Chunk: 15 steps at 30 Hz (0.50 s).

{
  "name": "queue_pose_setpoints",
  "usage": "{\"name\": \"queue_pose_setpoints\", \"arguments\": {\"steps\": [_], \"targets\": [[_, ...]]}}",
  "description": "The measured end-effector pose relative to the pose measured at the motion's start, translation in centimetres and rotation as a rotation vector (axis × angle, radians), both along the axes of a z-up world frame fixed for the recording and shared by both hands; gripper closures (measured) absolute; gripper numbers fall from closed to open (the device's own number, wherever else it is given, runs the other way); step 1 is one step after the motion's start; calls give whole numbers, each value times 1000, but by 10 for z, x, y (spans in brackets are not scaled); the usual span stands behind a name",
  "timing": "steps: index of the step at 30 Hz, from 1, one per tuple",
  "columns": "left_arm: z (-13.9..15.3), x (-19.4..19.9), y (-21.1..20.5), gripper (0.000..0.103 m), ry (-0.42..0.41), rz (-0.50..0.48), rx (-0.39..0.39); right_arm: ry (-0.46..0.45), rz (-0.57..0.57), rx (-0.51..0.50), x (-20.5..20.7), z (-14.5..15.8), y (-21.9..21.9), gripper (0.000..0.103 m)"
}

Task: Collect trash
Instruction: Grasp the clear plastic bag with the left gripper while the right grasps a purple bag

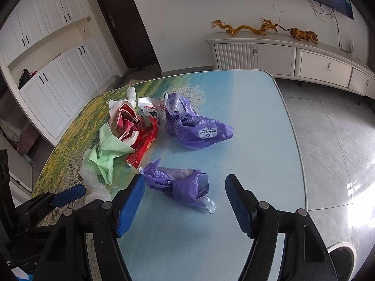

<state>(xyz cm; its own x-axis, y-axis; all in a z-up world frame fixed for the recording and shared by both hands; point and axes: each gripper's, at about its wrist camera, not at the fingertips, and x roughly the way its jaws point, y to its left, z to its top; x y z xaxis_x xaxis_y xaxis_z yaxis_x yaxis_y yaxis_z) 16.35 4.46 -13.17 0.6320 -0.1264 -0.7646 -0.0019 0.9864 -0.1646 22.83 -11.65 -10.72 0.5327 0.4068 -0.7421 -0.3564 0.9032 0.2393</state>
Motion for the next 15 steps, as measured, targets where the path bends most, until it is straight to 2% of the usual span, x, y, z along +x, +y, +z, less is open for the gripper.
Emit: {"name": "queue_pose_setpoints", "arguments": {"steps": [5,10,13,15], "targets": [[-3,2,0,45,1,-8,-11,7,15,1,6,-6,4,34],[-6,3,0,49,3,-12,-16,5,34,-6,7,-10,7,35],[-6,3,1,55,1,-13,-23,3,41,-4,5,-12,8,46],[-6,2,2,62,-1,-13,-30,1,44,0,4,-12,8,58]]}}
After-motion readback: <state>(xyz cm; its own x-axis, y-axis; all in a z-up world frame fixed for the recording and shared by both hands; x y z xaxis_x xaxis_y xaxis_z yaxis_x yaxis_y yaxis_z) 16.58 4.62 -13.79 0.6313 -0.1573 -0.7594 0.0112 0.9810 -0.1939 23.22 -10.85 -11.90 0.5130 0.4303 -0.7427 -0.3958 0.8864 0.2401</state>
